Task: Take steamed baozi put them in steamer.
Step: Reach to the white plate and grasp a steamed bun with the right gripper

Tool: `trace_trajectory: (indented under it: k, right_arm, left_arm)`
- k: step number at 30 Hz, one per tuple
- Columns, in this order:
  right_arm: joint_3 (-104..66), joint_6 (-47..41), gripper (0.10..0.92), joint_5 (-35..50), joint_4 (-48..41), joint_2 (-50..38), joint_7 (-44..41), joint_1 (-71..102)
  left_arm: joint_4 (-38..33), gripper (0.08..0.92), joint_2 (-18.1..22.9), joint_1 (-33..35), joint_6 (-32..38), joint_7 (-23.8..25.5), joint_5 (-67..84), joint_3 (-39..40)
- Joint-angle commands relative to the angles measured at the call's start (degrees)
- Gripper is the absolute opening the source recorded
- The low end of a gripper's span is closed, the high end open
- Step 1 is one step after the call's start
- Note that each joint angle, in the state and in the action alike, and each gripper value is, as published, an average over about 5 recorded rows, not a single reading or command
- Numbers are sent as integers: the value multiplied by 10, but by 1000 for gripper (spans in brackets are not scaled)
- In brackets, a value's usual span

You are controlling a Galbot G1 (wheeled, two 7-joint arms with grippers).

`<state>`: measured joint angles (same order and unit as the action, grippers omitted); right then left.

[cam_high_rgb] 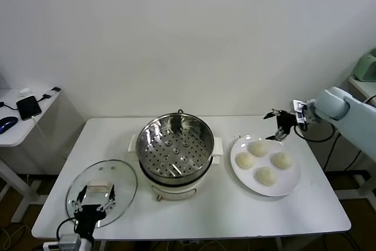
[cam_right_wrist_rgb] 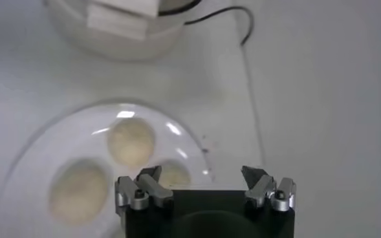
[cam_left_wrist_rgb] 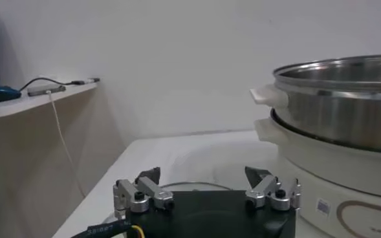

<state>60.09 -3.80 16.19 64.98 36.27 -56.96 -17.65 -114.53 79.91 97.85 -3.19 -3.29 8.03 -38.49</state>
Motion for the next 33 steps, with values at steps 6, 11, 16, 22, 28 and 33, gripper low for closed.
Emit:
trace_trajectory:
  k: [6, 11, 16, 22, 28, 33]
  right_arm:
    - [197, -49, 823, 25, -145, 130, -44, -64]
    - [168, -61, 823, 11, -177, 158, -23, -24]
    - [122, -63, 823, -12, -211, 177, -7, 20]
    - [72, -62, 823, -35, -247, 198, 0, 59]
    - [50, -60, 823, -47, -270, 214, 8, 79]
    - [35, -52, 823, -60, -301, 232, 17, 88]
  left_arm:
    - [11, 823, 1, -4, 0, 1, 3, -1]
    - [13, 823, 1, -7, 0, 1, 6, -1]
    - [17, 823, 2, -6, 2, 1, 7, 0]
    - [20, 823, 2, -7, 2, 1, 6, 2]
    - [23, 823, 1, -8, 3, 0, 6, 2]
    - [22, 823, 1, -8, 3, 1, 6, 2]
